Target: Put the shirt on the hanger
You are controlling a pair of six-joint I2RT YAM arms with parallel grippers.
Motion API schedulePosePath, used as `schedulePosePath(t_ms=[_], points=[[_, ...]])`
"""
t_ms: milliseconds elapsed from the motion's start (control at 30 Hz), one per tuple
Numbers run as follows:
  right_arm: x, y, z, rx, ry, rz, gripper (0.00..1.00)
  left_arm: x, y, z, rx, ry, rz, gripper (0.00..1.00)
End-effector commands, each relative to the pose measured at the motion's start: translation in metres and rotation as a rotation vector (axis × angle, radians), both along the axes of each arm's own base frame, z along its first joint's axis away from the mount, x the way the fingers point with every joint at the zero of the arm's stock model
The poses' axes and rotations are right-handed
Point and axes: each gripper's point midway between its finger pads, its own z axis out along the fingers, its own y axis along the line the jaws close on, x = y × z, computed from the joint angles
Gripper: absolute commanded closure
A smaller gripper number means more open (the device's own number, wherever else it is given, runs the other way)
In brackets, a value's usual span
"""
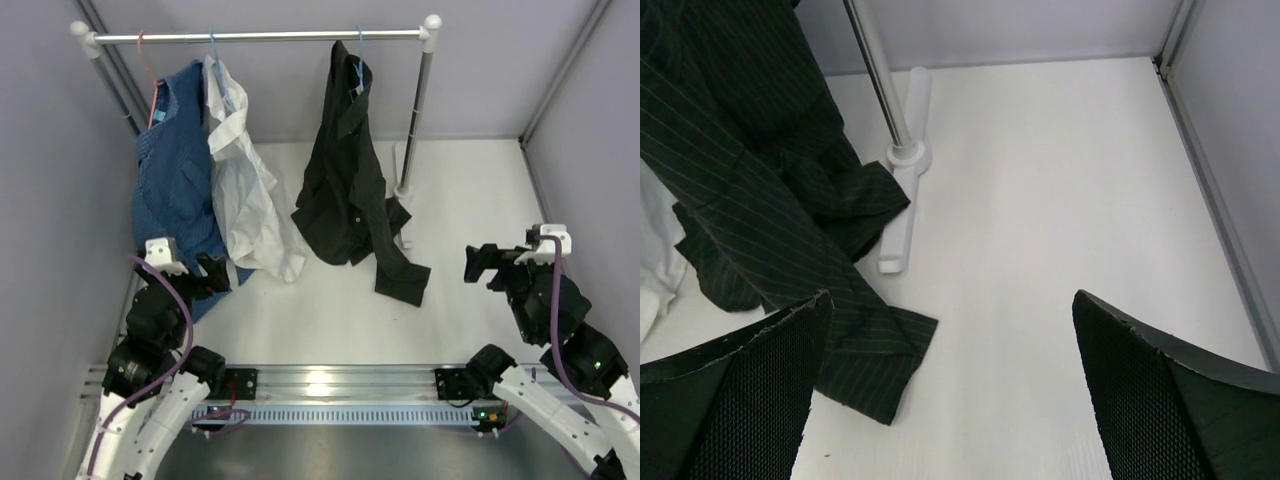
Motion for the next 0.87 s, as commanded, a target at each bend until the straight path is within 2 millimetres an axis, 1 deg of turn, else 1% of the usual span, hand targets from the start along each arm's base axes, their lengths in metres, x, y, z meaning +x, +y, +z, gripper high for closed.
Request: schedulePosePath(t_ms=[0, 367, 567, 833], points=[[-0.0033, -0.0124, -0.0141, -0.042, 0.051, -0.057, 0.01, -0.0002, -0.0037, 0.003, -0.009, -0.019, -0.022, 0.02], [-0.0016, -0.0098, -0.017, -0.05, 0.065, -0.051, 0.0, -0.0016, -0.0053, 0.0038, -0.012, -0.025, -0.034, 0.02], [-0.0009, -0.0135, -0.0181, -0.048, 0.068, -0.079, 0.01, -0.0024, -0.0066, 0.0046, -0.015, -0.029, -0.042, 0.02], [-0.0001, -0.0125, -0.0189, -0.051, 0.075, -0.078, 0.01, -0.0028, -0.0073, 0.0045, -0.014, -0.031, -0.047, 0.02]])
